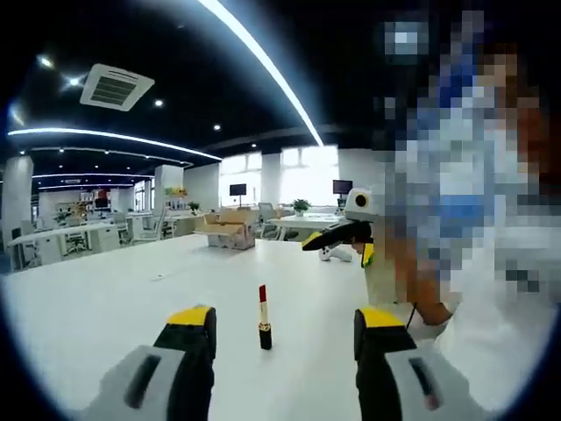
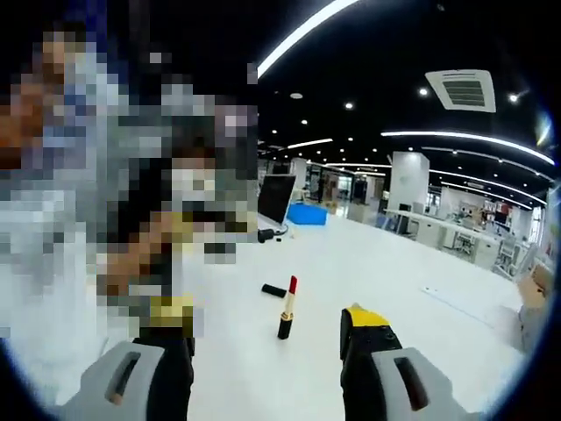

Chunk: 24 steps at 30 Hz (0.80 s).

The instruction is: Unscrew the lipstick cap, remove the lipstick, and put the cap back on the lipstick

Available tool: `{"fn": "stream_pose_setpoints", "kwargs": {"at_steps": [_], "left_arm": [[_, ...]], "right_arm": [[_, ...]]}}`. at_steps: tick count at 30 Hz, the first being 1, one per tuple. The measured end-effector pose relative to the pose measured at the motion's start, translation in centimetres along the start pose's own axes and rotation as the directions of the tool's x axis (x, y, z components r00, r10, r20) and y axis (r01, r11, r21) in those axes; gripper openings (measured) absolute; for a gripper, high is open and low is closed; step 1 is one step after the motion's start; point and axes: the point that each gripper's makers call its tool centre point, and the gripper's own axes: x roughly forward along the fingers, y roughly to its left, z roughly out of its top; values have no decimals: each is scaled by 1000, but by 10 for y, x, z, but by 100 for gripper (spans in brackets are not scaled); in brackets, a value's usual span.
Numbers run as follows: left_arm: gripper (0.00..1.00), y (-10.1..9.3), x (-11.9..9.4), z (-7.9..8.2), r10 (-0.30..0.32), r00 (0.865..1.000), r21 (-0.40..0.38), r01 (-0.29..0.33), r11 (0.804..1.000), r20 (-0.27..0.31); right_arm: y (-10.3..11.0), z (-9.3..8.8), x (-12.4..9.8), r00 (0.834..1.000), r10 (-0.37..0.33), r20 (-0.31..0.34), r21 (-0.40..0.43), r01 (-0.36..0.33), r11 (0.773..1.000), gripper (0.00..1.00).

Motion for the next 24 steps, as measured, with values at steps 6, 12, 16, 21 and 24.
{"fn": "stream_pose_setpoints", "kwargs": {"at_steps": [6, 12, 16, 21, 24], "left_arm": [[65, -2, -1, 5, -8, 1000, -18, 9, 1000, 24], [65, -4, 0, 5, -13, 1000, -19, 14, 1000, 23], [65, -3, 0, 5, -8, 1000, -21, 8, 1000, 20], [65, -3, 1, 12, 1, 999, -10, -1, 1000, 48], [65, -2, 4, 9, 10, 999, -8, -10, 1000, 33]], "right_arm": [[0, -3, 3, 1000, 5, -14, 0, -5, 1000, 64], [3, -8, 6, 999, 14, -38, -4, -15, 1000, 64], [3, -7, 7, 999, 12, -35, -4, -12, 1000, 62], [0, 3, 10, 1000, -5, 5, -1, 5, 1000, 60], [2, -2, 18, 1000, 7, -13, -3, -7, 1000, 60]]}}
